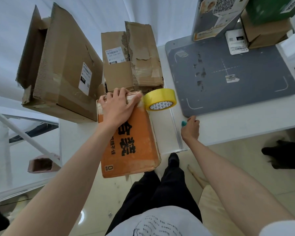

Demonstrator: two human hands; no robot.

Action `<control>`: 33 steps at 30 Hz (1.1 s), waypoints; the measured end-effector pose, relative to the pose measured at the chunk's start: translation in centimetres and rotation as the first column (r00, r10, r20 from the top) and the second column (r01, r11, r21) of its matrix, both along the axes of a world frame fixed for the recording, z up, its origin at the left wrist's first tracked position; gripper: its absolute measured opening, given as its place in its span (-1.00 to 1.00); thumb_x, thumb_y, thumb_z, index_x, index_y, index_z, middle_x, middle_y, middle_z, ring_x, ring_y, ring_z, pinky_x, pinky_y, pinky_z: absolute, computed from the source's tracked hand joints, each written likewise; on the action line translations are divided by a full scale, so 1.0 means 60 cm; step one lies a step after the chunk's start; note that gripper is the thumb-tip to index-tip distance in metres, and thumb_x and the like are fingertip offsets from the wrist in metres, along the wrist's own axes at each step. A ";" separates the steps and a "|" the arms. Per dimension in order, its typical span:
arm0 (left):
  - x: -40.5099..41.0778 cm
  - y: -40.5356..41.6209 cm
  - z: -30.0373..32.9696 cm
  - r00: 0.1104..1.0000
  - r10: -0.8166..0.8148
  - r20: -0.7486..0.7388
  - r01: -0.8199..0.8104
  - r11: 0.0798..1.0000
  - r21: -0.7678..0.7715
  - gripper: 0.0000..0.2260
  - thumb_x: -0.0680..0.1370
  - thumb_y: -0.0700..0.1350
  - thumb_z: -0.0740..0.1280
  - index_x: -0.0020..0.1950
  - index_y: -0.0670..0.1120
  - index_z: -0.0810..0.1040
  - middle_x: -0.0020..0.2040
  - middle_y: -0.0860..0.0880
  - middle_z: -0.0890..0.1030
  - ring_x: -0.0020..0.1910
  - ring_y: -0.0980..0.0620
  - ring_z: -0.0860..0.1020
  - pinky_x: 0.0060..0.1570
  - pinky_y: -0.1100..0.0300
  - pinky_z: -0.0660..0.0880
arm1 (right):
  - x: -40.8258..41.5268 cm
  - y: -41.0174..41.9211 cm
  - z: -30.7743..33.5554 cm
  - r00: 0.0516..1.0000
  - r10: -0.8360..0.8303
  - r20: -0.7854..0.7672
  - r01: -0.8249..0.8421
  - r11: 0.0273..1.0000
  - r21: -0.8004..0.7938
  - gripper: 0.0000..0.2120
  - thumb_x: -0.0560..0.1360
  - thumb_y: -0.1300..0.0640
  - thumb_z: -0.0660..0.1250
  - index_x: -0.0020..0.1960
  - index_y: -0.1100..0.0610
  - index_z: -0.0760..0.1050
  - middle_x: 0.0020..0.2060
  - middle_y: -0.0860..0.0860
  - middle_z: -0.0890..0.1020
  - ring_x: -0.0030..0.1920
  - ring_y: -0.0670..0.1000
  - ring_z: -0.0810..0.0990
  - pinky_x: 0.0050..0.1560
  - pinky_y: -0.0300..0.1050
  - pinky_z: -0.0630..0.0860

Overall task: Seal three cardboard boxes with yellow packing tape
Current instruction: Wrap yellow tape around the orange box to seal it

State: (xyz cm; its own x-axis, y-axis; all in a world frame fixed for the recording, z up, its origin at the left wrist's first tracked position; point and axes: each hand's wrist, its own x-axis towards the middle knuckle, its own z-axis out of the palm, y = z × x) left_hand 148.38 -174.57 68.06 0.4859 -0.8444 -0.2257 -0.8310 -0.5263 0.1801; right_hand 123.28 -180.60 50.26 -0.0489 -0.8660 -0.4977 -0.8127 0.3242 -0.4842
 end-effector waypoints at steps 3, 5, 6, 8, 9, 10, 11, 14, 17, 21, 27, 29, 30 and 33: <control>0.001 -0.002 0.001 1.000 0.005 -0.004 -0.005 1.000 0.004 -0.33 0.56 0.48 -0.09 0.34 0.05 0.45 0.31 -0.04 0.49 0.35 -0.15 0.40 0.44 -0.20 0.10 | 0.017 0.012 0.017 0.970 -0.181 0.162 0.172 0.983 0.071 -0.76 0.61 0.30 0.31 0.27 0.27 0.46 0.27 0.20 0.40 0.15 0.19 0.54 0.07 -0.11 0.44; 0.002 -0.002 0.003 1.000 0.012 -0.021 -0.011 1.000 0.009 -0.36 0.58 0.46 -0.08 0.35 0.06 0.46 0.32 -0.04 0.49 0.36 -0.16 0.40 0.45 -0.20 0.09 | 0.035 0.024 0.052 0.907 -0.263 0.330 0.266 0.963 0.034 -0.79 0.62 0.27 0.29 0.25 0.27 0.46 0.19 0.15 0.47 0.09 0.13 0.55 0.02 -0.16 0.43; 0.000 -0.002 0.006 0.999 0.017 -0.033 -0.016 1.000 0.012 -0.38 0.58 0.45 -0.07 0.35 0.08 0.46 0.33 -0.04 0.49 0.37 -0.16 0.39 0.46 -0.21 0.08 | 0.046 0.030 0.073 0.864 -0.279 0.419 0.301 0.954 0.015 -0.81 0.63 0.25 0.26 0.23 0.25 0.44 0.12 0.13 0.52 0.06 0.12 0.57 -0.05 -0.18 0.44; -0.001 -0.001 0.013 0.997 0.031 -0.066 -0.029 0.999 0.026 -0.42 0.59 0.44 -0.04 0.37 0.11 0.45 0.34 -0.05 0.48 0.38 -0.18 0.38 0.46 -0.21 0.07 | 0.063 0.042 0.124 0.787 -0.271 0.554 0.338 0.941 -0.021 -0.85 0.67 0.20 0.20 0.22 0.20 0.40 -0.02 0.10 0.58 -0.05 0.07 0.58 -0.21 -0.25 0.43; -0.002 -0.002 0.018 0.995 0.041 -0.090 -0.038 0.999 0.035 -0.45 0.60 0.43 -0.01 0.37 0.13 0.46 0.35 -0.05 0.48 0.38 -0.18 0.38 0.46 -0.21 0.07 | 0.069 0.047 0.150 0.761 -0.252 0.597 0.350 0.935 -0.051 -0.87 0.69 0.17 0.16 0.21 0.17 0.39 -0.07 0.07 0.56 -0.13 0.01 0.55 -0.24 -0.26 0.42; -0.003 -0.004 0.024 0.992 0.051 -0.119 -0.047 0.998 0.031 -0.48 0.60 0.41 0.04 0.36 0.14 0.47 0.34 -0.04 0.49 0.38 -0.17 0.40 0.45 -0.21 0.10 | 0.073 0.050 0.173 0.744 -0.225 0.629 0.358 0.929 -0.092 -0.89 0.71 0.15 0.13 0.20 0.13 0.38 -0.11 0.05 0.54 -0.20 -0.03 0.50 -0.26 -0.25 0.40; -0.004 -0.006 0.030 0.987 0.052 -0.149 -0.053 0.999 0.001 -0.53 0.60 0.38 0.10 0.33 0.14 0.50 0.31 -0.02 0.51 0.35 -0.14 0.43 0.42 -0.19 0.16 | 0.075 0.053 0.197 0.734 -0.186 0.653 0.358 0.923 -0.140 -0.90 0.71 0.13 0.11 0.18 0.08 0.37 -0.13 0.04 0.52 -0.24 -0.06 0.46 -0.27 -0.24 0.40; -0.011 -0.027 0.048 0.965 -0.043 -0.259 -0.018 0.973 -0.230 -0.71 0.64 0.12 0.25 0.22 -0.01 0.61 0.14 0.02 0.58 0.14 0.00 0.56 0.23 0.03 0.45 | 0.079 0.060 0.260 0.730 -0.013 0.683 0.261 0.929 -0.261 -0.88 0.72 0.11 0.09 0.21 0.01 0.36 -0.06 0.04 0.52 -0.19 -0.07 0.47 -0.22 -0.28 0.43; -0.020 -0.071 0.069 0.879 -0.195 -0.435 0.094 0.965 -0.244 -0.72 0.68 0.04 0.25 0.21 -0.07 0.66 0.09 -0.02 0.65 0.02 0.05 0.59 0.09 0.15 0.51 | 0.094 0.067 0.306 0.724 0.134 0.676 0.098 0.951 -0.293 -0.84 0.71 0.21 0.07 0.22 0.12 0.38 -0.10 -0.03 0.48 -0.21 -0.21 0.45 -0.20 -0.36 0.41; -0.012 -0.123 0.083 0.744 -0.229 -0.628 0.289 0.957 -0.007 -0.62 0.63 0.21 0.26 0.04 -0.05 0.71 -0.41 0.20 0.59 -0.46 0.25 0.48 -0.30 0.36 0.41 | 0.116 0.064 0.323 0.801 0.243 0.547 -0.091 0.953 -0.289 -0.83 0.72 0.19 0.03 0.25 0.15 0.34 -0.08 0.01 0.46 -0.22 -0.18 0.46 -0.23 -0.40 0.40; 0.013 -0.158 0.041 0.677 -0.153 -0.720 0.399 0.899 0.183 -0.29 0.31 0.39 0.45 0.05 -0.26 0.62 -0.02 -0.23 0.61 -0.09 -0.02 0.49 0.12 -0.16 0.50 | 0.130 0.058 0.327 0.868 0.331 0.369 -0.229 0.928 -0.293 -0.86 0.73 0.09 0.05 0.18 0.13 0.32 -0.19 -0.08 0.41 -0.24 -0.12 0.40 -0.31 -0.21 0.25; 0.015 -0.157 0.038 0.653 -0.142 -0.744 0.396 0.901 0.175 -0.33 0.31 0.33 0.44 0.12 -0.22 0.64 0.14 -0.23 0.62 -0.04 -0.02 0.52 0.25 -0.21 0.48 | 0.137 0.055 0.330 0.875 0.345 0.339 -0.237 0.916 -0.322 -0.88 0.73 0.09 0.08 0.14 0.13 0.33 -0.22 -0.08 0.42 -0.25 -0.08 0.42 -0.28 -0.11 0.31; 0.016 -0.157 0.038 0.641 -0.140 -0.754 0.394 0.904 0.167 -0.34 0.32 0.31 0.43 0.13 -0.22 0.65 0.16 -0.22 0.63 -0.03 -0.02 0.53 0.25 -0.21 0.48 | 0.142 0.054 0.333 0.879 0.349 0.325 -0.236 0.910 -0.340 -0.88 0.72 0.09 0.09 0.14 0.14 0.34 -0.23 -0.08 0.43 -0.25 -0.04 0.45 -0.27 -0.07 0.36; 0.021 -0.154 0.036 0.616 -0.140 -0.775 0.390 0.909 0.145 -0.38 0.35 0.28 0.39 0.11 -0.23 0.65 0.07 -0.15 0.65 -0.04 -0.07 0.53 0.18 -0.18 0.49 | 0.156 0.053 0.339 0.894 0.363 0.262 -0.256 0.895 -0.366 -0.88 0.71 0.11 0.13 0.20 0.14 0.31 -0.18 -0.05 0.49 -0.21 0.03 0.51 -0.27 0.02 0.47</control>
State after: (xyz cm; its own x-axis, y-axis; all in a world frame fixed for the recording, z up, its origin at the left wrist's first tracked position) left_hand 149.65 -183.81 70.24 -0.1843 -0.7479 -0.6377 -0.5935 -0.4325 0.6787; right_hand 132.66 -177.45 70.61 0.3604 -0.9222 -0.1406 -0.6321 -0.1305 -0.7638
